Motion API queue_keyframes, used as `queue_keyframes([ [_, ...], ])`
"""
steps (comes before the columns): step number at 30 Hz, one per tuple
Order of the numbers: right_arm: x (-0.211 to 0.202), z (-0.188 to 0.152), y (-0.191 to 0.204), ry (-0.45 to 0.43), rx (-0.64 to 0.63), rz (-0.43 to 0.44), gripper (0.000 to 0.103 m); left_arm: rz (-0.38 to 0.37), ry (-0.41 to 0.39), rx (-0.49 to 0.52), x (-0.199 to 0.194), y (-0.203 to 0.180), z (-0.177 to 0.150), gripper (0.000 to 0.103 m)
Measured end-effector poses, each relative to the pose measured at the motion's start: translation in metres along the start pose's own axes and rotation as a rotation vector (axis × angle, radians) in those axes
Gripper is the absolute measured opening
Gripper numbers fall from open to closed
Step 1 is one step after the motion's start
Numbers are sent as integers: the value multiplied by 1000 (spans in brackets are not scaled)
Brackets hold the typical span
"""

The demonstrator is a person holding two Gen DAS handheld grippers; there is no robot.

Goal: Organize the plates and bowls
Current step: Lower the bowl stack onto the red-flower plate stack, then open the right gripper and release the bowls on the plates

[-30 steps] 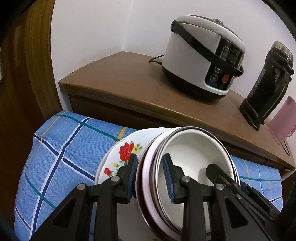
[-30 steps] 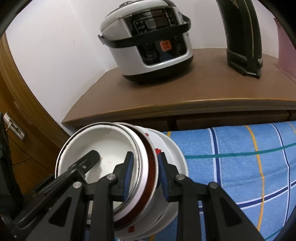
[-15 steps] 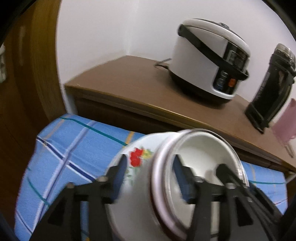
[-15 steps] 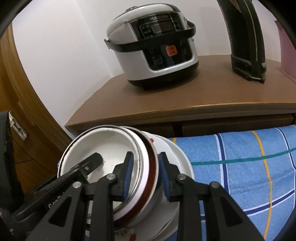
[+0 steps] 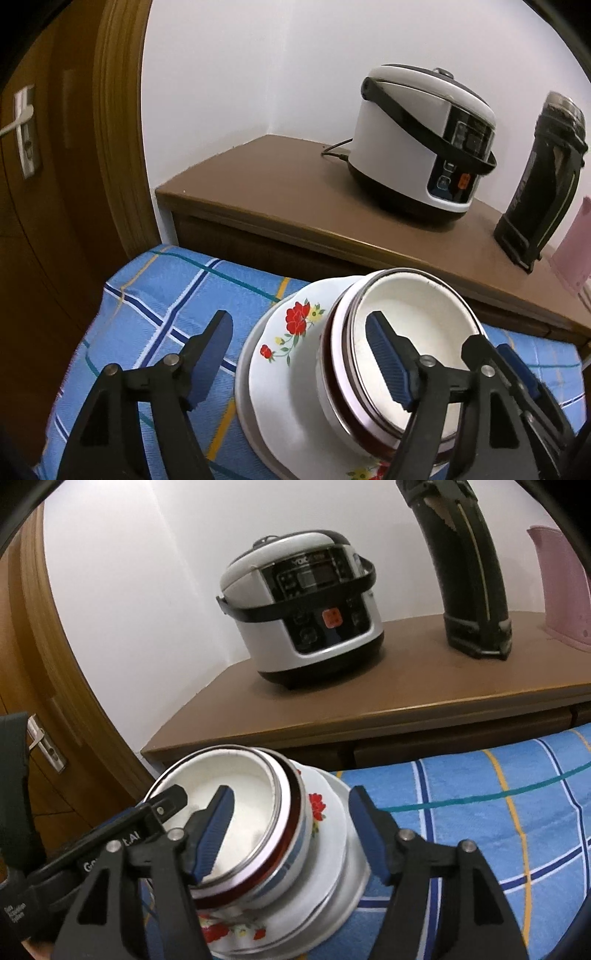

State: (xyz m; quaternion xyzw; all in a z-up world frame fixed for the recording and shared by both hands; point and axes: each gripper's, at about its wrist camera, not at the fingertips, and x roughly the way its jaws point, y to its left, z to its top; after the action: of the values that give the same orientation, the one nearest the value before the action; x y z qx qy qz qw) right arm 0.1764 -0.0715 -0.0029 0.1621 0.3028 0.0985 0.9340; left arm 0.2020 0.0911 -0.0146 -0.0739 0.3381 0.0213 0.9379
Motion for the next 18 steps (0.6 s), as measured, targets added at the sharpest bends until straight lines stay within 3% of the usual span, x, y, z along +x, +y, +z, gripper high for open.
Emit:
queue_keyframes([
  [18, -2, -6, -7, -38, -24, -18, 69, 23, 11, 48, 2, -6, -9, 77],
])
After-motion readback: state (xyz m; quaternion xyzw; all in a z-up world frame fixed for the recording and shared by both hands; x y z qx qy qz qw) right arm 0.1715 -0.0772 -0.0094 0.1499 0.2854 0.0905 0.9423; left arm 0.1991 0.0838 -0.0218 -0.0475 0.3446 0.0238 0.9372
